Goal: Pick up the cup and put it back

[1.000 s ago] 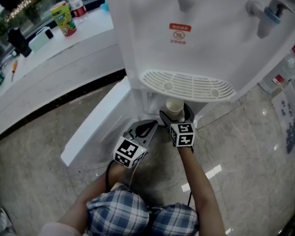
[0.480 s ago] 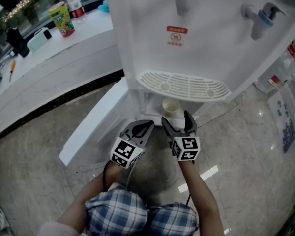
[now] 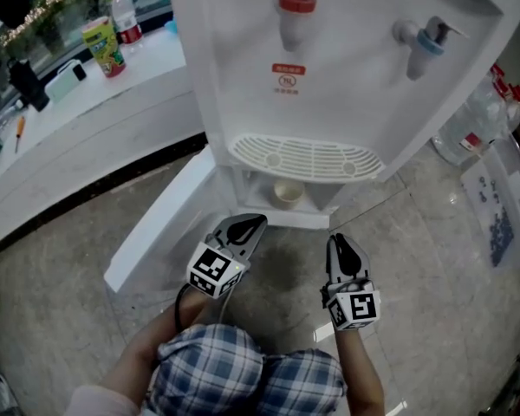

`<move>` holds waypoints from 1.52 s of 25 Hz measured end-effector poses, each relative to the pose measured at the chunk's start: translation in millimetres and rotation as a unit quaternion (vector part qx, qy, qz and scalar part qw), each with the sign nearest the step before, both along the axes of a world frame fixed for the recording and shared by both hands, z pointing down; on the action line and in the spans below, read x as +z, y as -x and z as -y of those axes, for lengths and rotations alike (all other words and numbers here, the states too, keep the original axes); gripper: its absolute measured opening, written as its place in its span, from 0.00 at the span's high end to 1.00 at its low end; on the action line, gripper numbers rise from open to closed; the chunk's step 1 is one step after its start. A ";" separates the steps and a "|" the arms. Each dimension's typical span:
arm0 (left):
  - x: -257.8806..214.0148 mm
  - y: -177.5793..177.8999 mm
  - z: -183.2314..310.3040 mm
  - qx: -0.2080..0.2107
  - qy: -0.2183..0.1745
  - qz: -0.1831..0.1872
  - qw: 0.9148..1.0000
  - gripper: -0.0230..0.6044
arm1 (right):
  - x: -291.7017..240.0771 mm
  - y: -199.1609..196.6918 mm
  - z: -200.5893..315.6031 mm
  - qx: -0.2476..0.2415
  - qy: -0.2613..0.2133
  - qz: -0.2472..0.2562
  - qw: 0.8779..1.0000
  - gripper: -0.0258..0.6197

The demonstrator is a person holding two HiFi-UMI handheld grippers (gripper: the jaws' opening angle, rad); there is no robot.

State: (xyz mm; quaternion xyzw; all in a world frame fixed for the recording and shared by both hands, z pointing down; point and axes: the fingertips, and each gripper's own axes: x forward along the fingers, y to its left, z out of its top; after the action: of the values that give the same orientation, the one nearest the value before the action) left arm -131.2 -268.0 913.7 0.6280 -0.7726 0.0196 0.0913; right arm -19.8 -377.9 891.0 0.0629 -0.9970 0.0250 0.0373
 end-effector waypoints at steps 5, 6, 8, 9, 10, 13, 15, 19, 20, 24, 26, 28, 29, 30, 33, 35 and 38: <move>-17.6 -5.1 7.1 0.016 -0.001 0.013 1.000 0.92 | -19.1 -19.3 12.9 0.017 0.009 0.016 1.000 0.93; -21.0 -5.4 8.2 0.018 -0.002 0.013 1.000 0.92 | -22.9 -19.7 13.9 0.016 0.008 0.017 1.000 0.93; -29.3 -4.5 10.9 0.021 -0.005 0.015 1.000 0.92 | -32.6 -17.5 15.4 0.013 0.003 0.019 1.000 0.93; -34.2 -3.7 12.4 0.023 -0.006 0.016 1.000 0.92 | -38.2 -15.6 16.1 0.011 0.002 0.021 1.000 0.93; -39.0 -2.9 13.8 0.025 -0.006 0.016 1.000 0.92 | -44.0 -14.0 16.8 0.011 0.002 0.022 1.000 0.93; -54.4 -3.5 17.8 0.029 -0.001 0.009 1.000 0.92 | -62.3 -12.6 22.8 0.025 0.013 0.022 0.999 0.93; -71.8 -6.5 20.4 0.030 0.000 -0.001 1.000 0.92 | -78.3 -14.2 28.3 0.044 0.029 0.021 0.998 0.93; -119.1 -22.5 21.1 0.039 0.016 -0.007 0.999 0.92 | -121.0 -25.0 32.3 0.068 0.042 -0.001 0.997 0.93; -131.9 -25.5 18.9 0.039 0.021 -0.009 0.999 0.92 | -133.9 -29.4 32.9 0.073 0.046 -0.007 0.996 0.93; -204.4 -35.6 5.7 0.023 0.021 -0.030 0.999 0.92 | -205.1 -51.3 35.9 0.089 0.053 -0.025 0.994 0.93; -251.2 -38.5 -1.7 0.016 0.020 -0.029 0.999 0.92 | -243.3 -62.0 35.4 0.099 0.062 -0.029 0.993 0.93; -300.5 -38.1 -10.7 0.007 0.021 -0.023 0.999 0.92 | -284.2 -68.5 32.6 0.107 0.066 -0.029 0.992 0.93; -324.7 -36.8 -16.3 0.001 0.023 -0.021 1.000 0.92 | -306.2 -70.7 30.0 0.108 0.067 -0.029 0.991 0.93; -347.7 -34.8 -21.9 -0.006 0.026 -0.021 0.999 0.92 | -330.1 -72.5 27.3 0.108 0.065 -0.032 0.992 0.93; -418.0 -27.4 -38.1 -0.029 0.031 -0.028 0.999 0.92 | -409.7 -79.3 20.0 0.111 0.055 -0.043 0.991 0.93; -468.9 -26.4 -55.9 -0.044 0.033 -0.030 0.998 0.92 | -460.2 -86.9 9.6 0.115 0.056 -0.048 0.991 0.93; -542.8 -22.4 -79.6 -0.061 0.037 -0.034 0.997 0.92 | -536.3 -96.4 0.3 0.125 0.057 -0.047 0.989 0.93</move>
State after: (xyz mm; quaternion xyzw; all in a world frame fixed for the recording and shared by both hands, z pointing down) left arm -108.8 -188.4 370.8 0.5763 -0.8046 0.0216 0.1417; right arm 76.6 -378.2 354.7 0.1863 -0.9753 0.0833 0.0847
